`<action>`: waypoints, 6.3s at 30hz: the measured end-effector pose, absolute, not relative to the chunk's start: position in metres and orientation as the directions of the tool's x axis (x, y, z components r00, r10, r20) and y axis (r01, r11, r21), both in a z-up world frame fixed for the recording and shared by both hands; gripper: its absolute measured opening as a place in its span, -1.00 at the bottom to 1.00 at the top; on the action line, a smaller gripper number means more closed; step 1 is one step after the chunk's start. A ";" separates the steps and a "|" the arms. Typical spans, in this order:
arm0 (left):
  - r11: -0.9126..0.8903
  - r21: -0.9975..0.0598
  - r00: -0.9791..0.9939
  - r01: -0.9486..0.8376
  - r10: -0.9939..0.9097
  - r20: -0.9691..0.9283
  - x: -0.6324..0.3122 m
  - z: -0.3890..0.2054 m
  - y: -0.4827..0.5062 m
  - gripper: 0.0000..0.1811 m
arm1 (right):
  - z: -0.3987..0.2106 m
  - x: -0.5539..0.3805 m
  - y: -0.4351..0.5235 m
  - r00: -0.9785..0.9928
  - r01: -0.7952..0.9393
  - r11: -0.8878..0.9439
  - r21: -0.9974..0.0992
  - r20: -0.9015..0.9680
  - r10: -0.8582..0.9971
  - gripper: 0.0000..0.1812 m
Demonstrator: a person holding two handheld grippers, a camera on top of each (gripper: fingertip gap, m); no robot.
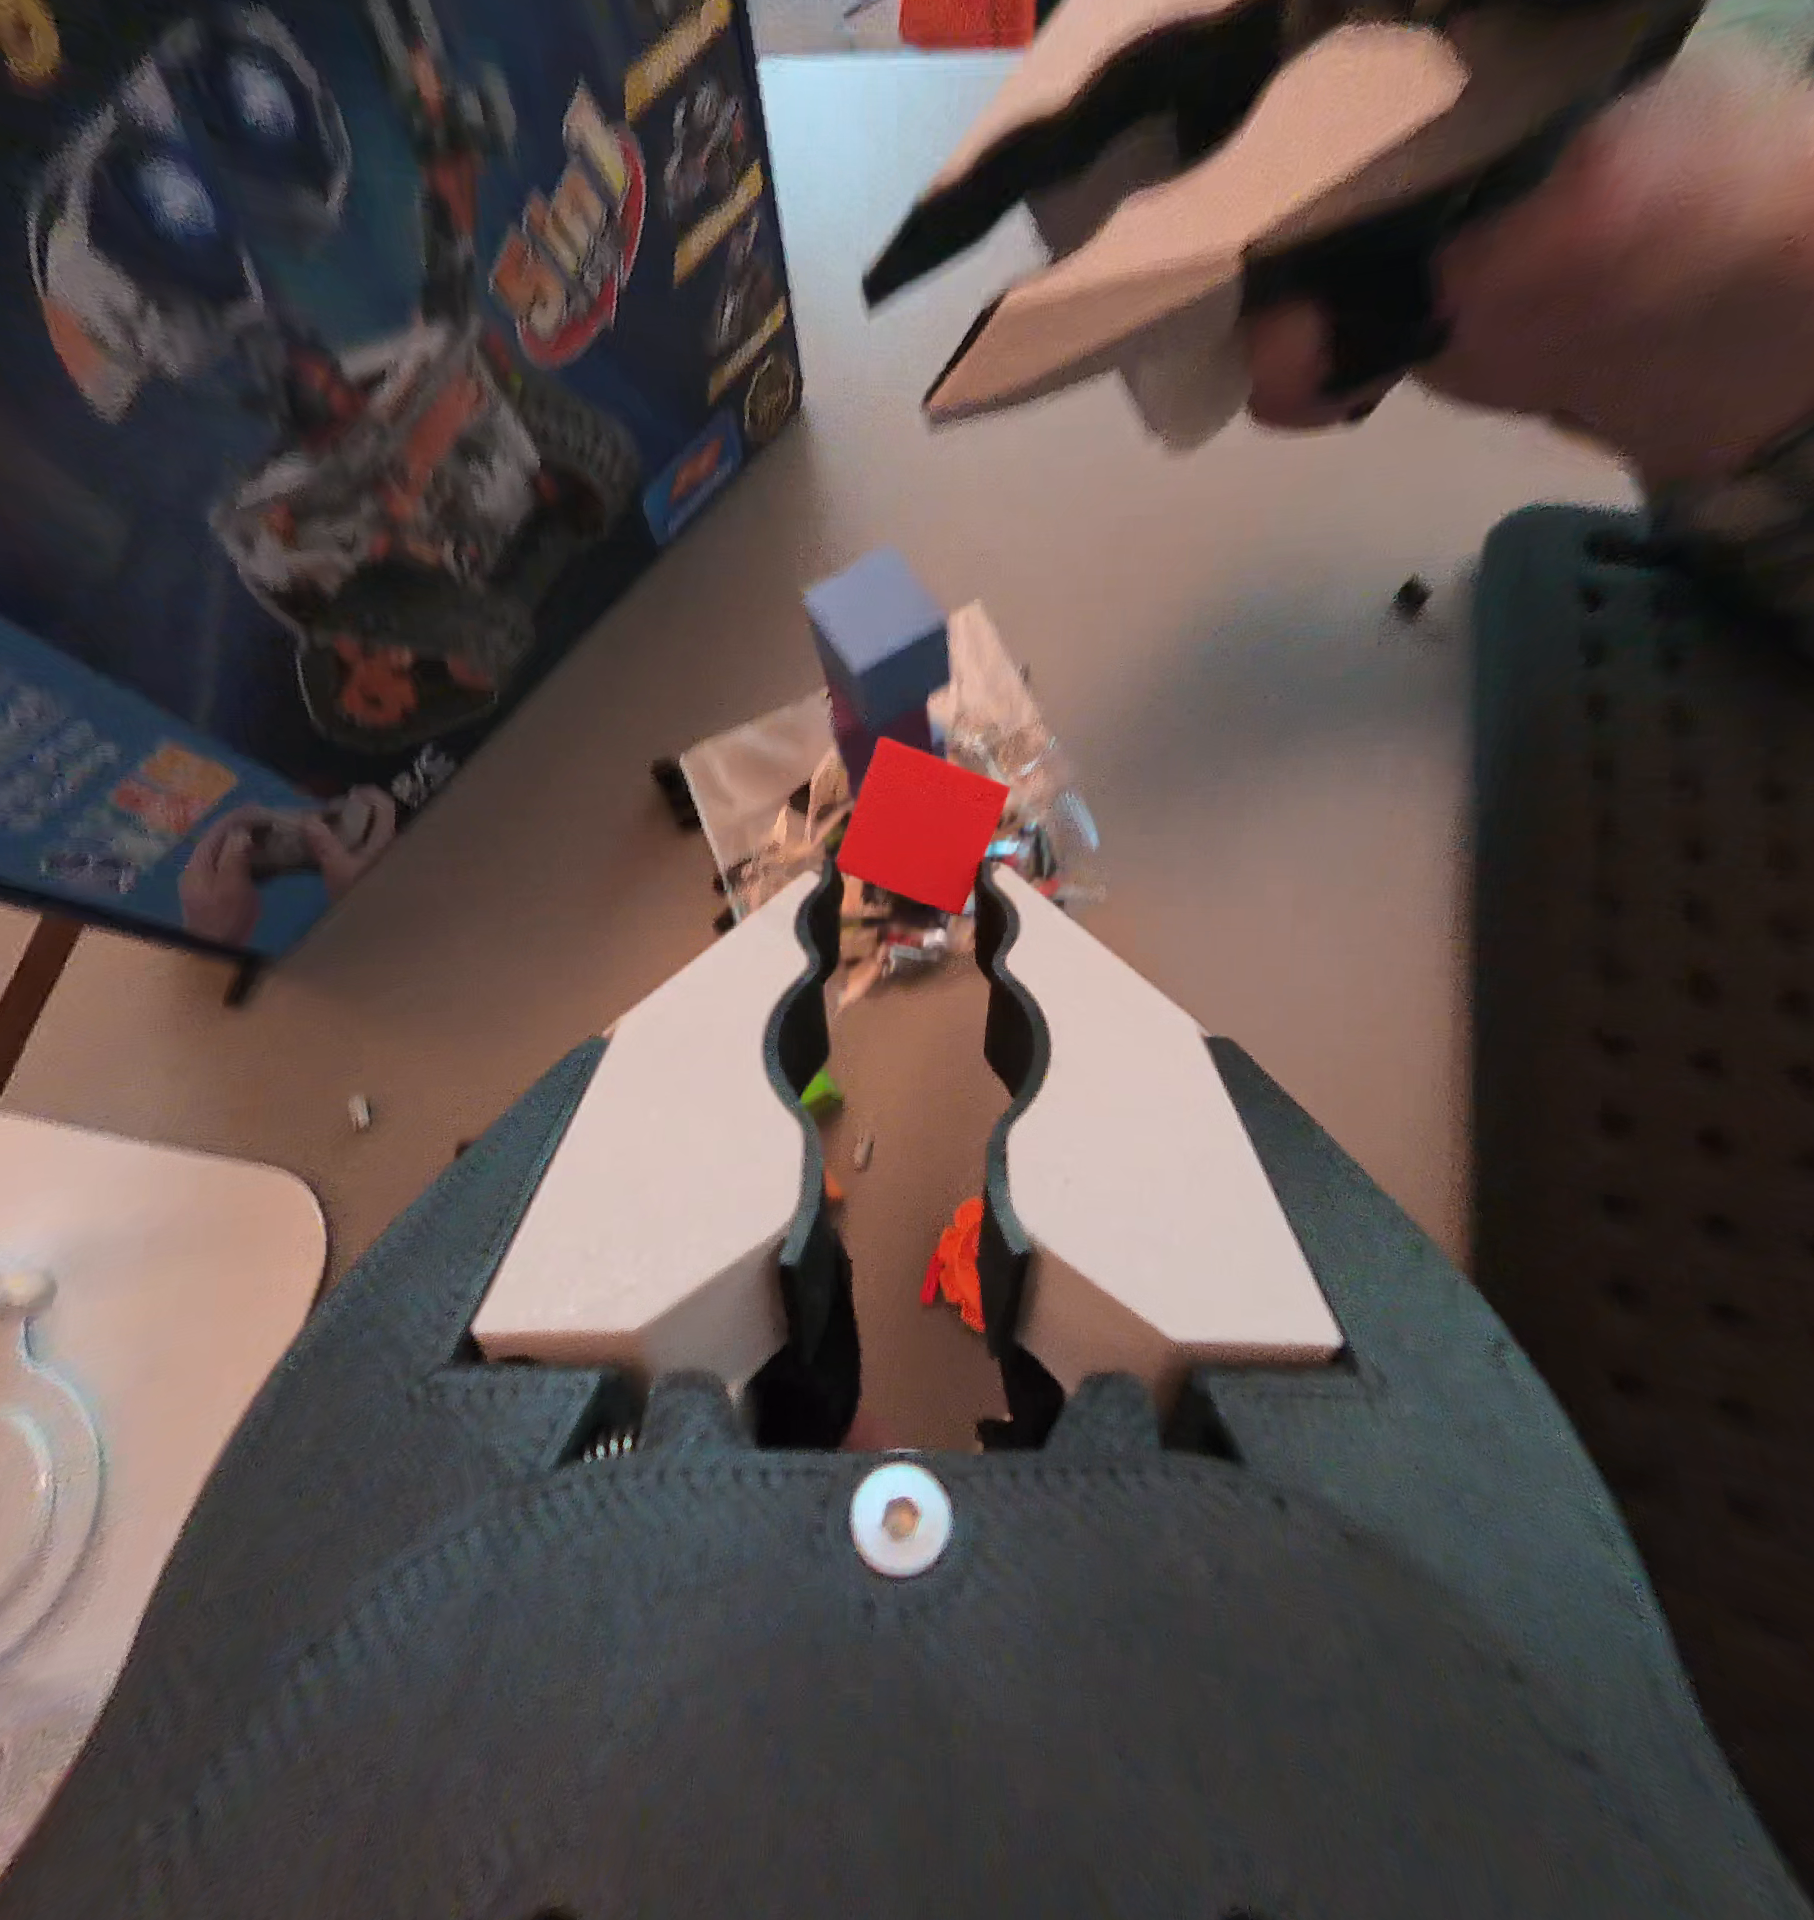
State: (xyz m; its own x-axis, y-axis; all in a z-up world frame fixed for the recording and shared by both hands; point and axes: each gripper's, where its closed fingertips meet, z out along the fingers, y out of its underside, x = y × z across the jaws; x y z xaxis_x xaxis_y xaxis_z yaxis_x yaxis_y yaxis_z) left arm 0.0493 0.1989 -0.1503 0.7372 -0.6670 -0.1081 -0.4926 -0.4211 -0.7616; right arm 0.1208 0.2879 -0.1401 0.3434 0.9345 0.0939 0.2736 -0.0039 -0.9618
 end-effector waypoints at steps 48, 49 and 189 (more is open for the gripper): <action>-0.659 -0.516 0.816 -0.547 -0.558 -0.153 -0.008 -0.199 0.199 -0.58 | -0.149 0.101 0.263 0.231 0.226 0.113 -0.967 0.166 0.959 -0.71; -0.679 -0.498 0.827 -0.540 -0.537 -0.166 -0.015 -0.207 0.194 -0.56 | -0.148 0.101 0.263 0.228 0.223 0.109 -0.969 0.161 0.960 -0.71; -0.517 -0.803 0.955 -0.295 -0.130 -0.267 -0.058 -0.141 0.158 -0.74 | -0.175 0.132 0.302 0.370 0.250 -0.075 -0.965 0.024 0.929 -1.00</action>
